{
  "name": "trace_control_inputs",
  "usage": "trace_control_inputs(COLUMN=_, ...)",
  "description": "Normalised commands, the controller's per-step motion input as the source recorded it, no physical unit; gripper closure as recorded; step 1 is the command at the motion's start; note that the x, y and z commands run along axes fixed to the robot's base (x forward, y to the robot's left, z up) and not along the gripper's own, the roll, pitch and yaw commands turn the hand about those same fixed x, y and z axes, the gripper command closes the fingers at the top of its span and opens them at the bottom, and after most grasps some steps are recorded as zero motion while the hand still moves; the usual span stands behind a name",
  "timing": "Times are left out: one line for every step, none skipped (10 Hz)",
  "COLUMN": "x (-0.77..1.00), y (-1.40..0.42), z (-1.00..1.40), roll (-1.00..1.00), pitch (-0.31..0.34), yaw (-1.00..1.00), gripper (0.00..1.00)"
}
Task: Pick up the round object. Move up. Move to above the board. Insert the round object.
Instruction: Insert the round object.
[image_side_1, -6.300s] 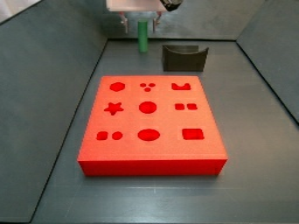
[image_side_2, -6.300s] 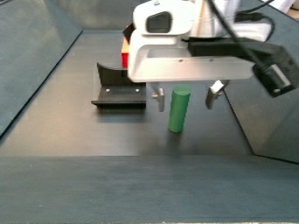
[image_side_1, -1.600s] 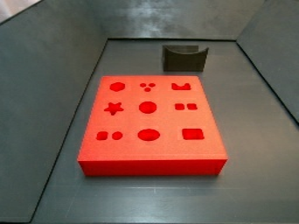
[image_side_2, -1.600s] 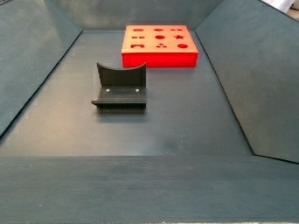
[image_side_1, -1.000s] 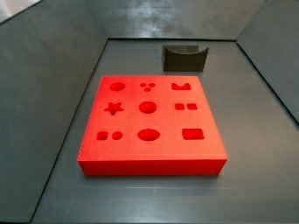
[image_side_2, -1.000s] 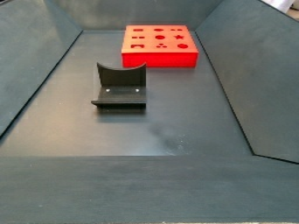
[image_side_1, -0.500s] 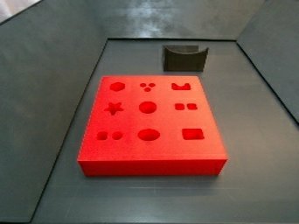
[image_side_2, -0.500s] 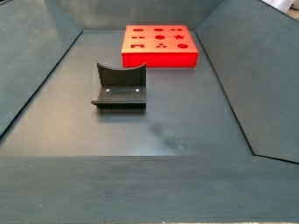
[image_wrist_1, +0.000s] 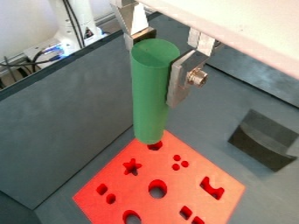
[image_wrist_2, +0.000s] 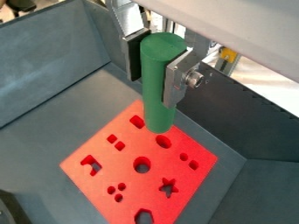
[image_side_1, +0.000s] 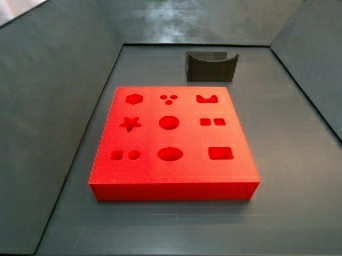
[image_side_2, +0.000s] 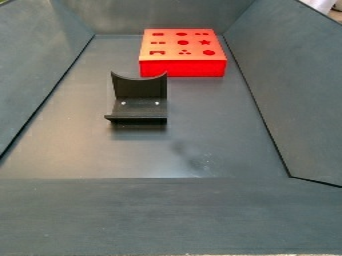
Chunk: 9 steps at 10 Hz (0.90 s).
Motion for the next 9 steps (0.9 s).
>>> trace_control_inputs(x=-0.04, y=-0.03, z=-0.47, roll=0.28, pitch=-0.241, yaw=0.35, gripper=1.00)
trace_control_inputs(x=0.00, y=0.00, z=-0.03, roll=0.00, pitch=-0.030, yaw=0.00, gripper=1.00)
trace_control_inputs(x=0.00, y=0.00, z=-0.04, roll=0.00, pitch=0.000, yaw=0.00, gripper=1.00)
trace_control_inputs(x=0.00, y=0.00, z=-0.64, roll=0.13, pitch=-0.050, yaw=0.00, gripper=1.00)
trace_control_inputs(x=0.00, y=0.00, z=-0.85, roll=0.15, pitch=-0.121, yaw=0.00, gripper=1.00)
trace_control_inputs(x=0.03, y=0.00, z=-0.83, roll=0.12, pitch=-0.141, yaw=0.00, gripper=1.00)
trace_control_inputs(x=0.09, y=0.01, z=-0.83, roll=0.11, pitch=-0.137, yaw=0.00, gripper=1.00)
trace_control_inputs(x=0.10, y=0.02, z=-0.84, roll=0.11, pitch=-0.139, yaw=0.00, gripper=1.00)
trace_control_inputs(x=0.13, y=0.00, z=-0.84, roll=0.10, pitch=-0.141, yaw=0.00, gripper=1.00)
